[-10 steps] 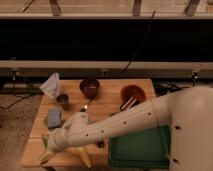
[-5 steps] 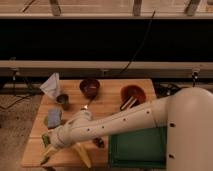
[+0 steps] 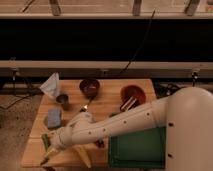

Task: Place pepper in purple bowl

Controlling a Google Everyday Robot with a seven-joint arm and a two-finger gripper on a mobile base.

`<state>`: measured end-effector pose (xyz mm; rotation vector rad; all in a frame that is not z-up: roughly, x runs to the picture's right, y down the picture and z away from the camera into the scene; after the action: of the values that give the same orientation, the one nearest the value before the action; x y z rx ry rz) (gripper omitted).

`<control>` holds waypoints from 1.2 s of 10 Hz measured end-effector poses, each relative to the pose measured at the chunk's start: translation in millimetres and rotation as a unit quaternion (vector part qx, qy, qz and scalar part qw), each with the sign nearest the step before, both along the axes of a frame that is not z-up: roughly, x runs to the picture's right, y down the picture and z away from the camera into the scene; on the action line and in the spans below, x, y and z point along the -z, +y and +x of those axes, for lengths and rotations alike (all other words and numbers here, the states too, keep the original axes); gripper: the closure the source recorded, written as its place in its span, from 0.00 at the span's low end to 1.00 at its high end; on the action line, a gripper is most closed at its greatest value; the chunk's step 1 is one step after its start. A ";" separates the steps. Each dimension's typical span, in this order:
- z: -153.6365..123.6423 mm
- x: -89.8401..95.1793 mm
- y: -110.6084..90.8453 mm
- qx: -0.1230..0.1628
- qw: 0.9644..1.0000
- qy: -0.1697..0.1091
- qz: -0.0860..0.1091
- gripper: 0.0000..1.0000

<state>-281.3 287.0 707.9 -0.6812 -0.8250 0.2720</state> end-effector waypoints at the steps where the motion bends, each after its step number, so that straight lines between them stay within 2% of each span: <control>1: -0.7 -6.6 6.1 -0.003 1.000 0.004 -0.005 0.35; 3: -1.8 -24.9 16.6 -0.010 1.000 0.014 -0.016 0.35; 5: -3.9 -32.9 15.0 -0.019 0.999 0.018 -0.022 0.35; 10: -16.1 -38.0 0.2 -0.038 0.999 0.025 -0.027 0.35; 12: -25.0 -37.5 -0.1 -0.036 0.999 0.024 -0.029 0.35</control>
<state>-306.3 286.9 745.4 -0.6978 -0.7993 0.3765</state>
